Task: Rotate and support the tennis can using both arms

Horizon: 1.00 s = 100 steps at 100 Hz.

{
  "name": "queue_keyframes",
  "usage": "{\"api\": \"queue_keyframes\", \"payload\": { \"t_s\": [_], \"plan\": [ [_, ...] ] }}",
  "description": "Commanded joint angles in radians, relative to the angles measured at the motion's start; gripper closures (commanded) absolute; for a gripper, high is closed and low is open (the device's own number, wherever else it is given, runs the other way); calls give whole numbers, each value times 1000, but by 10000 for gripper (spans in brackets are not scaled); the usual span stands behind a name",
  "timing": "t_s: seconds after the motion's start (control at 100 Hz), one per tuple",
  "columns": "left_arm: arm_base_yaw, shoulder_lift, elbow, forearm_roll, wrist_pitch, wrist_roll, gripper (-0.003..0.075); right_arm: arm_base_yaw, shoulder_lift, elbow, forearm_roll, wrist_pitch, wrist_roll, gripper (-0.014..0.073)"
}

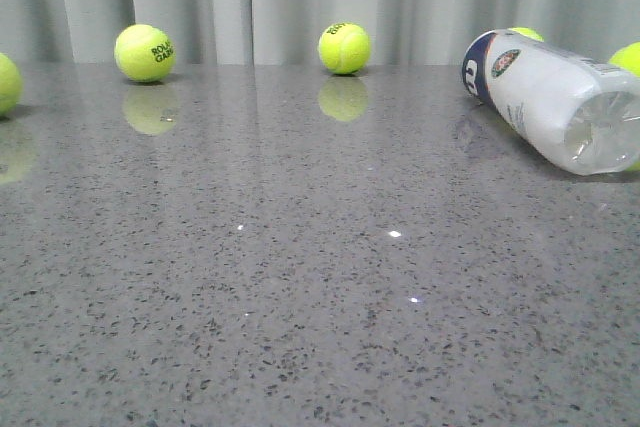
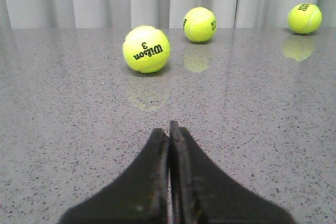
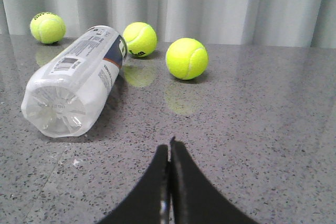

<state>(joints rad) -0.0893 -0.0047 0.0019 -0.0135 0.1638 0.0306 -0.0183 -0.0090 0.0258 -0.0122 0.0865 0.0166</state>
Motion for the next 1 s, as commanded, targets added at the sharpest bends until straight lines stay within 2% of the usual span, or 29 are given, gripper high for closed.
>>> {"api": "queue_keyframes", "payload": {
  "t_s": [0.0,0.61,0.8,0.99],
  "plan": [
    [1,-29,44,-1,-79,-9,739,-2,-18,3,0,-76,-8,652],
    [1,-29,44,-1,-79,-9,739,-2,-18,-5,0,-65,-8,652],
    [1,-29,44,-1,-79,-9,739,-2,-17,-114,0,106,-8,652],
    [1,-29,44,-1,-79,-9,739,-2,37,-290,-1,289,-8,652]
  ]
}}
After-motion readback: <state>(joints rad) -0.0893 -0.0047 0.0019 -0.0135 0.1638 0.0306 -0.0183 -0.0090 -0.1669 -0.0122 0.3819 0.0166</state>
